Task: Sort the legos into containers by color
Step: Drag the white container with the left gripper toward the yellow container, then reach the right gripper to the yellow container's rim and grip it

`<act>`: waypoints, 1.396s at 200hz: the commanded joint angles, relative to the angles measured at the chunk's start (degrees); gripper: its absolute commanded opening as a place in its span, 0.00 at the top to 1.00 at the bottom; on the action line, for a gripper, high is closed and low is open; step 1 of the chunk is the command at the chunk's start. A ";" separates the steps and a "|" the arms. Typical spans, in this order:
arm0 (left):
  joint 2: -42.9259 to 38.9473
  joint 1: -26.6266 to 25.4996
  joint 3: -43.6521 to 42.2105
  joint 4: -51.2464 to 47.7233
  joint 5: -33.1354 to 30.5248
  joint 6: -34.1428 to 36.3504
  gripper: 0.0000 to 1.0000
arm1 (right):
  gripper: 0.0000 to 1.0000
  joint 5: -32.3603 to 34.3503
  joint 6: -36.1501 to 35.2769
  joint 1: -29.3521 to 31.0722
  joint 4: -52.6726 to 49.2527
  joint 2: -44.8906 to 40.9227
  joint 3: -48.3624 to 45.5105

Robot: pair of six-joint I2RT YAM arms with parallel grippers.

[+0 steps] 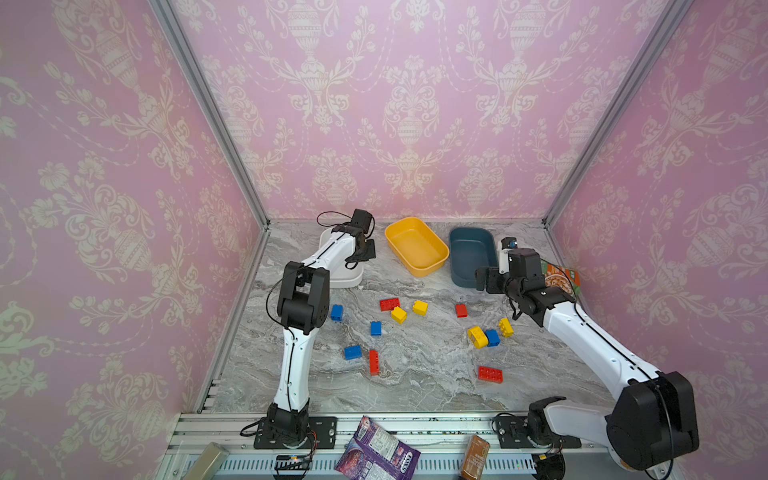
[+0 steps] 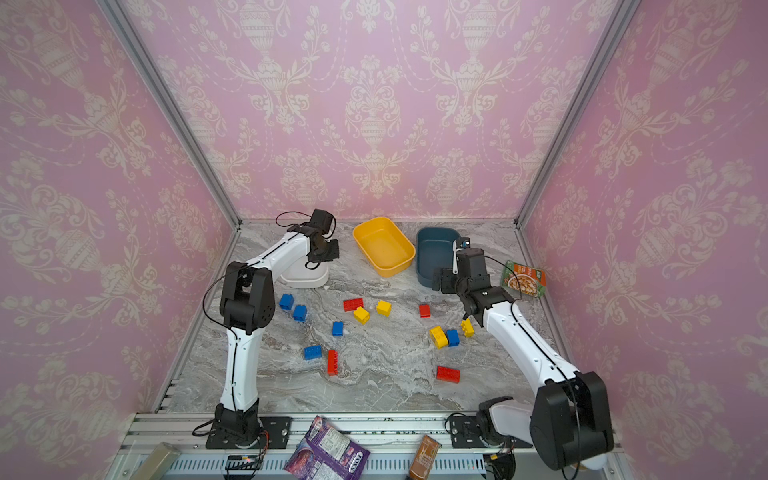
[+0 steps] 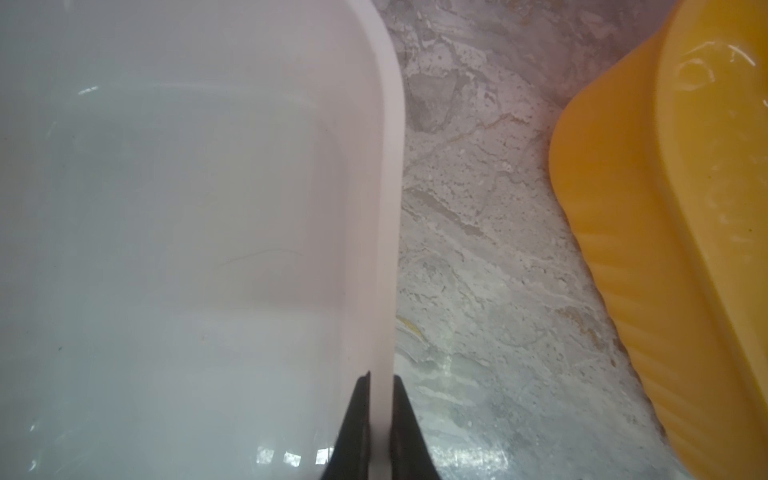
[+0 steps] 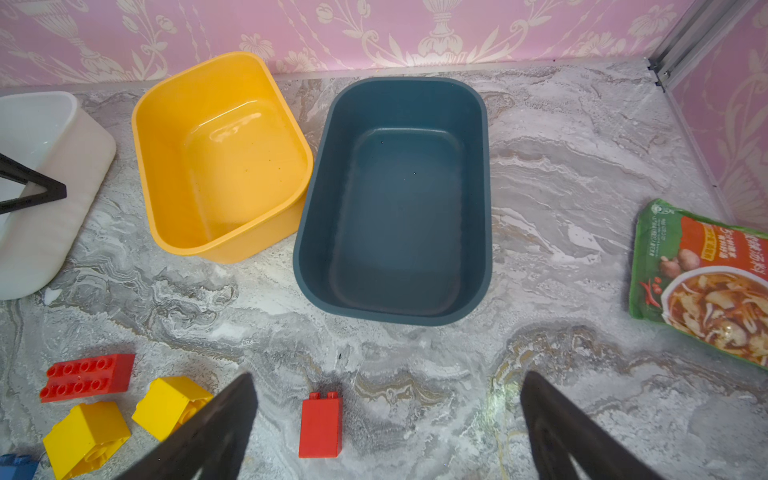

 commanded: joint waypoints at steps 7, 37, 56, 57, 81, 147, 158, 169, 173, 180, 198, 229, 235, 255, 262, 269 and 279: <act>-0.19 -2.15 0.95 -1.53 3.41 -4.52 1.00 | 0.00 -0.63 1.28 0.52 0.62 -1.12 -0.97; 1.06 -3.42 3.00 -3.43 2.84 -5.29 1.00 | 0.00 -0.72 1.33 0.52 0.79 -1.37 -1.40; 1.45 -4.22 3.43 -3.59 2.77 -5.74 1.00 | 0.00 -0.93 1.32 0.52 0.87 -1.63 -1.64; 1.47 -4.22 3.46 -3.59 2.77 -5.73 1.00 | 0.00 -0.95 1.37 0.51 0.83 -1.67 -1.65; 2.20 -5.15 4.62 -4.62 2.17 -5.81 1.00 | 0.00 -1.19 1.42 0.57 0.89 -1.81 -1.93; 2.63 -6.27 4.59 -5.35 1.55 -5.56 0.90 | 0.00 -2.06 1.49 0.50 1.09 -1.33 -1.57; 2.32 -6.34 4.46 -5.35 1.29 -5.47 0.87 | 0.00 -2.56 1.51 0.55 1.06 -0.87 -1.12; 2.02 -6.42 4.30 -5.35 0.97 -5.44 0.82 | 0.00 -3.19 1.51 0.56 1.15 -0.21 -0.59; 1.89 -6.42 4.16 -5.35 0.86 -5.39 0.79 | 0.00 -3.40 1.50 0.54 1.15 0.13 -0.26; 1.61 -6.51 3.98 -5.19 0.76 -5.38 0.76 | 0.00 -3.91 1.56 0.52 1.16 0.72 0.31; 0.48 -6.60 3.36 -4.50 0.49 -5.30 0.71 | 0.00 -5.12 1.33 0.59 0.89 2.71 2.38; -1.72 -6.74 2.13 -3.48 0.23 -5.26 0.62 | 0.00 -7.90 0.81 1.10 0.45 7.60 6.63; -2.41 -6.77 1.60 -3.04 0.22 -5.21 0.61 | 0.00 -8.54 0.55 1.24 0.35 8.85 7.64; -5.61 -6.77 -1.83 0.08 0.55 -5.41 0.58 | 0.00 -10.59 -0.41 1.71 -0.78 14.06 12.89; -6.94 -6.77 -3.56 1.80 0.87 -5.47 0.56 | 0.00 -11.41 -0.72 1.82 -1.51 16.17 15.00; -8.56 -6.78 -5.51 3.70 1.24 -5.54 0.54 | 0.00 -12.05 -1.00 1.90 -2.48 18.47 18.49; -10.97 -6.77 -8.59 6.42 1.37 -5.69 0.51 | 0.00 -13.25 -1.61 2.07 -3.95 21.67 22.10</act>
